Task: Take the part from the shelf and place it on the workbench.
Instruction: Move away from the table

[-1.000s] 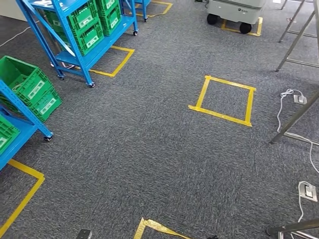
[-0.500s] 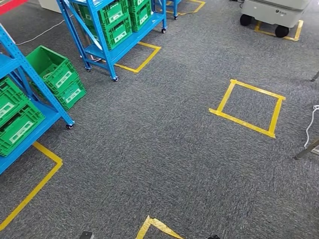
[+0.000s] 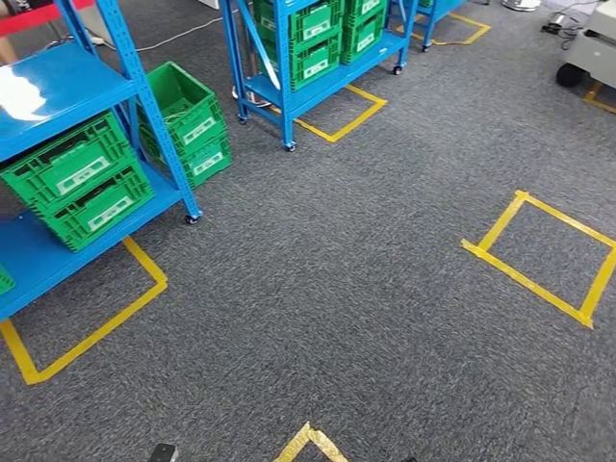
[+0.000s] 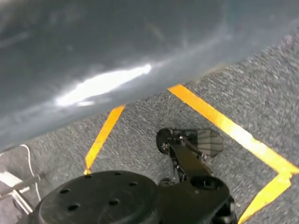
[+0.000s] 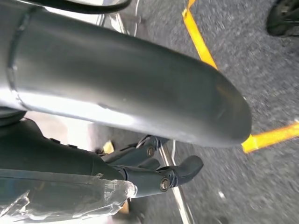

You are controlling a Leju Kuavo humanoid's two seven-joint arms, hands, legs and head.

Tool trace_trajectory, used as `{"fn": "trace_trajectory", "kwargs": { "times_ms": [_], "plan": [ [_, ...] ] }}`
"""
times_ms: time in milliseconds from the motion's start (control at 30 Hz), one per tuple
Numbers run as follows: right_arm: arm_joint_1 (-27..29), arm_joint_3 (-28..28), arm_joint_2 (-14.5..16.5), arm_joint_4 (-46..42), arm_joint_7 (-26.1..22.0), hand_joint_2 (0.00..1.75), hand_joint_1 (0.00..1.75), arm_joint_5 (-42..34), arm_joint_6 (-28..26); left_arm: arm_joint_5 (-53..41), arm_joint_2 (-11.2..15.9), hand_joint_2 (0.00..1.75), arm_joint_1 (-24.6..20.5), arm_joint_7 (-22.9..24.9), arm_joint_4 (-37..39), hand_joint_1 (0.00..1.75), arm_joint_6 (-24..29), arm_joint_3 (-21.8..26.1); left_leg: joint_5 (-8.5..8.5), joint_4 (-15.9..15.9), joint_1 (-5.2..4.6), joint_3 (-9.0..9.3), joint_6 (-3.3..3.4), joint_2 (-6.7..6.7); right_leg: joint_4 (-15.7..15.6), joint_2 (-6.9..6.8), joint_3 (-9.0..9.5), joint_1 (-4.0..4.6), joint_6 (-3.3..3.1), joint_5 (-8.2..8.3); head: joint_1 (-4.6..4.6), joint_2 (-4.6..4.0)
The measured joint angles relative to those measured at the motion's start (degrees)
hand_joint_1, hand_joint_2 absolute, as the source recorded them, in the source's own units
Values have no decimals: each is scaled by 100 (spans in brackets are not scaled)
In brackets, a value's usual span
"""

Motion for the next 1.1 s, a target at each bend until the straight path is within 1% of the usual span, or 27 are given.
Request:
{"fn": "trace_trajectory", "kwargs": {
  "times_ms": [33, 67, 100, 167, 200, 233, 267, 333, 367, 400, 433, 467, 500, 567, 600, 633, 700, 733, 767, 833, 867, 900, 933, 967, 1000, 1067, 1100],
  "plan": [
    [1, 0, -1, 1, -1, 0, 0, 0, -1, 0, 0, 0, -4, 0, 1, 0, 0, 0, -10, 10, -4, 4, -20, -82, -398, 126, 170, -16, -13, 161, -1, 0],
    [-3, 1, -1, 2, -18, 0, 0, -1, 0, -1, 1, 0, -7, 0, 2, 0, 1, 0, -15, 17, -4, 0, -48, -153, -677, 237, 305, -29, -24, 248, -3, 0],
    [-8, 1, -1, 4, -39, 0, 0, -1, 9, -1, 3, 0, -6, 0, 4, 0, 0, 0, -14, 19, -2, -13, -81, -213, -811, 315, 378, -34, -38, 257, -4, 0],
    [-21, 2, -2, 5, -80, 0, 0, -4, 46, -7, 5, 0, 13, 0, 6, 0, 2, 0, 9, 0, 15, -41, -151, -326, -838, 267, 421, -28, -82, 242, -7, 0],
    [-25, 1, -4, 4, -64, 0, 0, -7, 72, -15, 4, 0, 25, 1, 8, 0, 3, 0, 0, 6, 17, -52, -180, -308, -855, 202, 433, -29, -115, 252, -7, 0],
    [-26, -1, -7, 3, -39, 0, 0, -10, 88, -24, -1, 0, 29, 2, 10, 0, 7, -1, -60, 83, 10, -93, -208, -197, -879, 132, 449, -34, -155, 261, -30, 0],
    [-22, -2, -9, 3, -13, 0, 0, -12, 94, -32, -7, 0, 21, 4, 12, 0, 10, -2, -181, 272, -1, -187, -236, -30, -903, 51, 464, -40, -191, 268, -54, 0],
    [5, -2, -14, 3, 16, 0, 0, -1, 64, -33, -26, 0, -7, 19, 14, 0, 6, -4, -541, 969, -8, -541, -281, 330, -919, -123, 479, -27, -242, 256, -104, 0],
    [17, -2, -16, 3, 17, 0, 0, 11, 33, -27, -35, 0, -17, 34, 14, 0, -4, -4, -678, 1335, -1, -735, -297, 405, -919, -215, 481, -20, -251, 246, -107, 0],
    [23, -2, -19, 4, 18, 0, 0, 27, -8, -16, -44, 0, -16, 59, 14, 0, -20, -4, -721, 1570, 6, -862, -305, 439, -919, -299, 486, -15, -256, 236, -109, 0],
    [22, -2, -22, 4, 20, 0, 0, 43, -49, -3, -53, 0, -9, 82, 14, 0, -37, -4, -650, 1600, 10, -888, -307, 455, -919, -378, 495, -14, -256, 224, -109, 0],
    [19, -2, -24, 4, 21, 0, 0, 55, -86, 9, -62, 0, -1, 104, 14, 0, -50, -3, -475, 1398, 12, -795, -303, 481, -919, -450, 513, -13, -248, 211, -110, 0],
    [16, -2, -25, 4, 22, 0, 0, 65, -115, 16, -71, 0, 2, 124, 14, 0, -61, -3, -252, 1028, 8, -609, -290, 560, -919, -517, 539, -12, -233, 195, -110, 0],
    [18, -2, -37, 4, 21, 0, 0, 68, -127, 3, -97, 0, -23, 152, 14, 0, -73, -3, 44, 301, -23, -248, -245, 826, -910, -639, 571, 17, -179, 146, -116, 0],
    [18, -2, -49, 4, 19, 0, 0, 66, -109, -12, -112, 0, -39, 164, 14, 0, -79, -4, 88, 105, -39, -155, -211, 911, -909, -699, 590, 36, -147, 121, -111, 0],
    [14, -3, -63, 4, 18, 0, 0, 62, -87, -30, -127, 0, -48, 176, 14, 0, -83, -6, 76, 35, -56, -132, -177, 924, -914, -759, 611, 52, -118, 102, -105, 0],
    [-4, -5, -88, 2, 17, 0, 0, 58, -45, -52, -148, 0, -37, 196, 14, 0, -86, -13, 83, 7, -52, -135, -99, 777, -933, -858, 671, 49, -61, 74, -93, 0],
    [-11, -6, -102, 1, 19, 0, 0, 57, -38, -57, -154, 0, -28, 204, 14, 0, -86, -18, 94, -6, -39, -129, -64, 708, -888, -793, 668, 38, -32, 25, -84, 0],
    [-8, -7, -114, -1, 19, 0, 0, 56, -33, -58, -161, 0, -29, 209, 14, 0, -85, -22, 108, -19, -20, -122, -28, 638, -733, -656, 605, 26, -6, -76, -69, 0],
    [14, -7, -134, 1, -4, 0, 0, 54, -26, -60, -171, 0, -49, 211, 14, 0, -85, -31, 118, -26, 1, -116, 18, 492, -72, -302, 292, 10, 25, -401, -26, 0],
    [33, -7, -139, 3, -17, 0, 0, 52, -21, -60, -175, 0, -60, 211, 14, 0, -85, -33, 117, -25, 1, -116, 30, 409, 323, -203, 86, 8, 33, -546, -15, 0],
    [50, -7, -145, 4, -30, 0, 0, 50, -17, -60, -179, 0, -64, 212, 14, 0, -85, -34, 116, -24, -1, -113, 34, 319, 603, -157, -81, 9, 38, -610, -13, 0],
    [65, -7, -152, 6, -33, 0, 0, 49, -16, -60, -181, 0, -63, 212, 14, 0, -86, -35, 114, -21, -2, -108, 36, 225, 698, -136, -170, 9, 38, -568, -11, 0],
    [72, -7, -162, 7, -31, 0, 0, 48, -16, -60, -184, 0, -59, 212, 14, 0, -86, -35, 112, -19, -2, -100, 34, 134, 564, -117, -149, 7, 34, -415, -13, 0],
    [74, -8, -173, 7, -28, 0, 0, 48, -16, -60, -186, 0, -57, 212, 14, 0, -86, -35, 109, -15, 2, -90, 27, 44, 234, -69, -29, -1, 28, -186, -12, 0],
    [72, -9, -186, 8, -28, 0, 0, 48, -16, -61, -190, 0, -59, 211, 14, 0, -86, -35, 101, 5, 3, -89, -17, -119, -519, 242, 283, -49, 25, 154, -10, 0],
    [69, -9, -189, 8, -50, 0, 0, 47, -16, -60, -191, 0, -63, 211, 14, 0, -86, -35, 104, 11, 2, -103, -50, -188, -757, 370, 396, -68, 21, 223, -11, 0]
  ]
}}
